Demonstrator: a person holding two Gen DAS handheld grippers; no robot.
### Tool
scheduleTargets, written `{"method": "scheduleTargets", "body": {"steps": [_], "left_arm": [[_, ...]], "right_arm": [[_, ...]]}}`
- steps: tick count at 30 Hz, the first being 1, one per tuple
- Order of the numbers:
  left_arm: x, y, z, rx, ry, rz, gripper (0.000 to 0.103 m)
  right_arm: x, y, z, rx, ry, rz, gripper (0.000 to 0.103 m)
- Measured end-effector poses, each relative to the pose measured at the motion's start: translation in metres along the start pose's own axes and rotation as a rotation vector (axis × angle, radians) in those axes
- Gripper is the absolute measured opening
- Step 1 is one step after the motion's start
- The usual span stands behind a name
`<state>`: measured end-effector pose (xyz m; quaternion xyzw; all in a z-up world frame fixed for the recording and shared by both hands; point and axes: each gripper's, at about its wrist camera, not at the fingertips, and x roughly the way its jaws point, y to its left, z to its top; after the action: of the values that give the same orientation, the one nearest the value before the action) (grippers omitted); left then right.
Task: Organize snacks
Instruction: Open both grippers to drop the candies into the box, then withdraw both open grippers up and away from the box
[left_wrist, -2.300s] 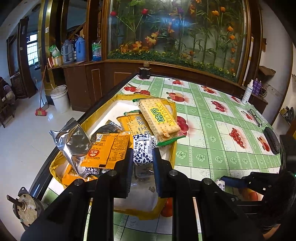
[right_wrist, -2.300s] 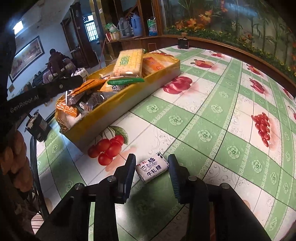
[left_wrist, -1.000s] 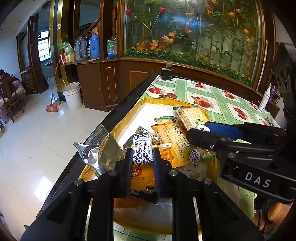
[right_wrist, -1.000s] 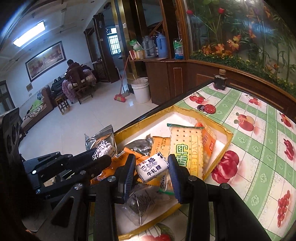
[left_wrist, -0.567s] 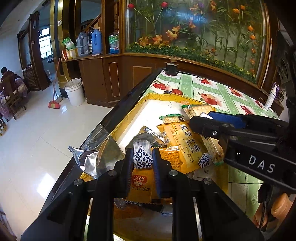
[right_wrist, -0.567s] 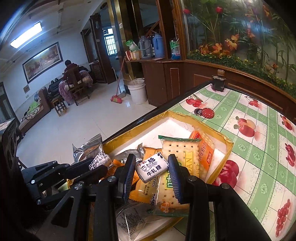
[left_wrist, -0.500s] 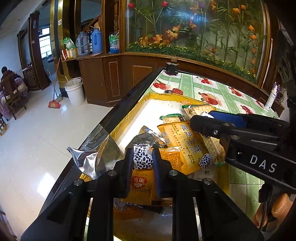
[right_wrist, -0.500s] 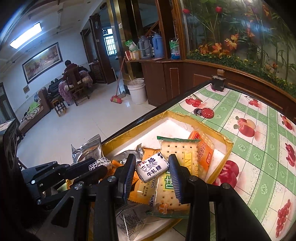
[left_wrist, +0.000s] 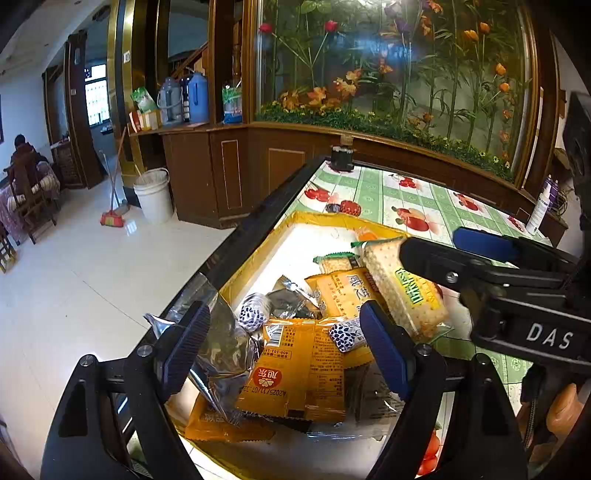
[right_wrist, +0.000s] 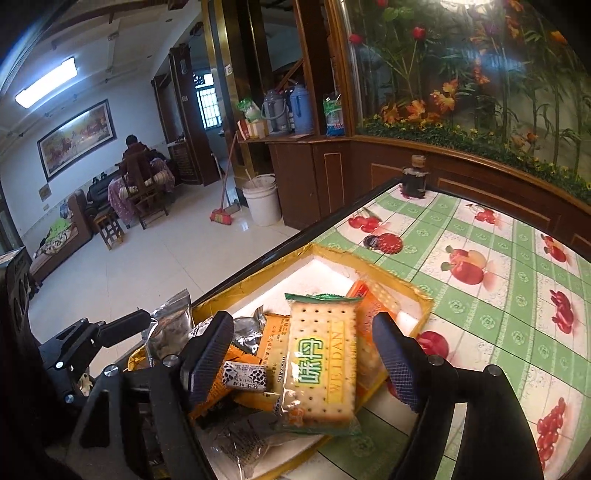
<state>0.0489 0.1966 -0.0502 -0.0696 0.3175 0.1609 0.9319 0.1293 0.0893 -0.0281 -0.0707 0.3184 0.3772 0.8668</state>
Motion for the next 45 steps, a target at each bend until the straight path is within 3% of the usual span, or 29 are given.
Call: {"method": "scheduleTargets", "body": {"steps": [3,8,14,21,26,29,36,45], "left_arm": [[-0.007,-0.005,0.002,0.011,0.001,0.009,0.084],[-0.013,-0.015,-0.001,0.034,0.029,0.103,0.084],[-0.037,-0.023,-0.006,0.018,0.015,0.088,0.084],[-0.085,-0.031,-0.006,-0.006,-0.066,0.061,0.084],[-0.114,-0.038,-0.013,-0.009,-0.092,0.015,0.085],[-0.131,-0.045,-0.021,0.016,-0.114,-0.021,0.090],[-0.159,-0.063,-0.045,0.116,-0.168,0.079,0.103],[-0.167,-0.051,-0.055,0.100,-0.163,0.060,0.103]], "right_arm": [[-0.021,-0.010,-0.005,0.032,-0.027,-0.010,0.082],[-0.060,-0.028,-0.020,0.084,-0.067,-0.026,0.084],[-0.105,-0.042,-0.041,0.122,-0.111,-0.039,0.086],[-0.138,-0.050,-0.074,0.161,-0.121,-0.034,0.087],[-0.149,-0.043,-0.097,0.161,-0.100,-0.018,0.088],[-0.152,-0.039,-0.108,0.157,-0.087,0.005,0.088],[-0.150,-0.021,-0.114,0.084,-0.051,0.065,0.088],[-0.142,-0.009,-0.102,-0.030,-0.028,0.099,0.088]]}}
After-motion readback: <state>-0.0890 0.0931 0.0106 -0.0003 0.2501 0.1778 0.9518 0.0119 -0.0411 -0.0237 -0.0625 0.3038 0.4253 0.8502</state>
